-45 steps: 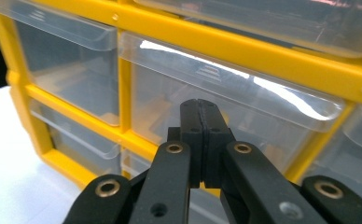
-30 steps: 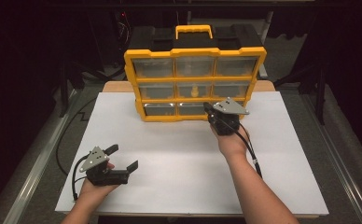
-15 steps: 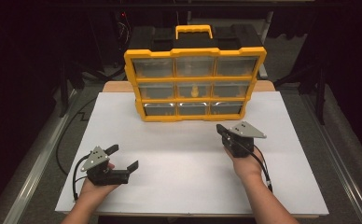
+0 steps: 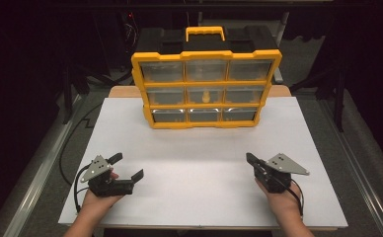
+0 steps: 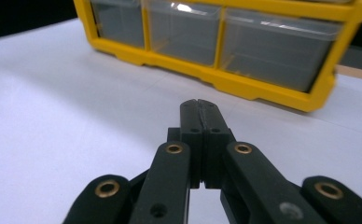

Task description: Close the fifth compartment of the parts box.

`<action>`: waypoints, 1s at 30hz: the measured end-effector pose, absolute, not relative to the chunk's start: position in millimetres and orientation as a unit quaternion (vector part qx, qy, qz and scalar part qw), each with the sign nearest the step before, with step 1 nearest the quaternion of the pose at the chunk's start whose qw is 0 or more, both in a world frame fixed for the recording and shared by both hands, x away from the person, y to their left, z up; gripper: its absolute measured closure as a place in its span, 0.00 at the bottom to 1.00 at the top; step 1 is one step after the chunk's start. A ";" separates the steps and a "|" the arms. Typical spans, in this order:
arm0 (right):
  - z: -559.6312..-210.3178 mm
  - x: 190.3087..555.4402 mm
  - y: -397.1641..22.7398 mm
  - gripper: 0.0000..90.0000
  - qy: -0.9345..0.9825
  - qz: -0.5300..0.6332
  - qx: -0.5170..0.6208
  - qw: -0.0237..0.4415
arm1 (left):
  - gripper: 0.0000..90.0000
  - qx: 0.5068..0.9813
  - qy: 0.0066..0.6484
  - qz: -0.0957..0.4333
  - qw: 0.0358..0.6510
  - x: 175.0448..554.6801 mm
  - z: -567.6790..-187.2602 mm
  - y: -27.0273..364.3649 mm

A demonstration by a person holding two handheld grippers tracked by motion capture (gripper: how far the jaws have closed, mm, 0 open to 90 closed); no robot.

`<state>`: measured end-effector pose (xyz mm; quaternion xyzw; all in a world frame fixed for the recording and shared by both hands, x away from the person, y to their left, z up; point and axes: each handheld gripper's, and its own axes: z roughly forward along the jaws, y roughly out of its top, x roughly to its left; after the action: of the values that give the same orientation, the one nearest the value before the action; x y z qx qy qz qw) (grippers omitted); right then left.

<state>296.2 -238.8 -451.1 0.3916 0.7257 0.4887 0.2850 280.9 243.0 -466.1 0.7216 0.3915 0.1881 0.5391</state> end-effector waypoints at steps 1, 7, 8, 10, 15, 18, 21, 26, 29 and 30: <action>-449.2 292.6 -244.8 1.00 0.719 0.495 0.395 0.286 | 0.00 0.721 0.392 0.189 0.539 280.8 -465.9 244.2; -447.6 271.5 -267.7 1.00 0.705 0.511 0.393 0.295 | 0.00 0.717 0.399 0.193 0.538 281.1 -464.8 250.1; -448.6 269.4 -268.8 1.00 0.706 0.511 0.394 0.292 | 0.00 0.717 0.399 0.194 0.537 281.2 -464.8 250.4; -450.3 269.7 -269.4 1.00 0.706 0.510 0.393 0.293 | 0.00 0.717 0.401 0.195 0.536 281.6 -464.9 250.4; -455.8 278.8 -261.4 0.97 0.714 0.504 0.393 0.287 | 0.00 0.719 0.399 0.195 0.534 280.8 -464.5 248.8; -458.1 281.1 -259.5 0.88 0.720 0.499 0.392 0.282 | 0.00 0.721 0.397 0.192 0.534 280.6 -464.8 248.1; -460.4 284.1 -260.0 0.73 0.726 0.493 0.395 0.271 | 0.00 0.726 0.395 0.190 0.530 281.3 -465.9 247.6; -465.0 286.7 -261.4 0.43 0.732 0.496 0.389 0.259 | 0.00 0.725 0.393 0.192 0.532 279.8 -464.5 247.6; -464.9 287.4 -262.7 0.22 0.726 0.500 0.397 0.255 | 0.00 0.722 0.394 0.193 0.534 279.2 -463.5 248.9; -464.2 286.3 -263.1 0.17 0.723 0.499 0.400 0.259 | 0.00 0.720 0.396 0.194 0.536 279.2 -463.2 249.1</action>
<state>286.3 -263.1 -464.2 0.4003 0.7234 0.4992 0.2595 279.2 249.1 -463.2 0.7198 0.3962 0.1941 0.5360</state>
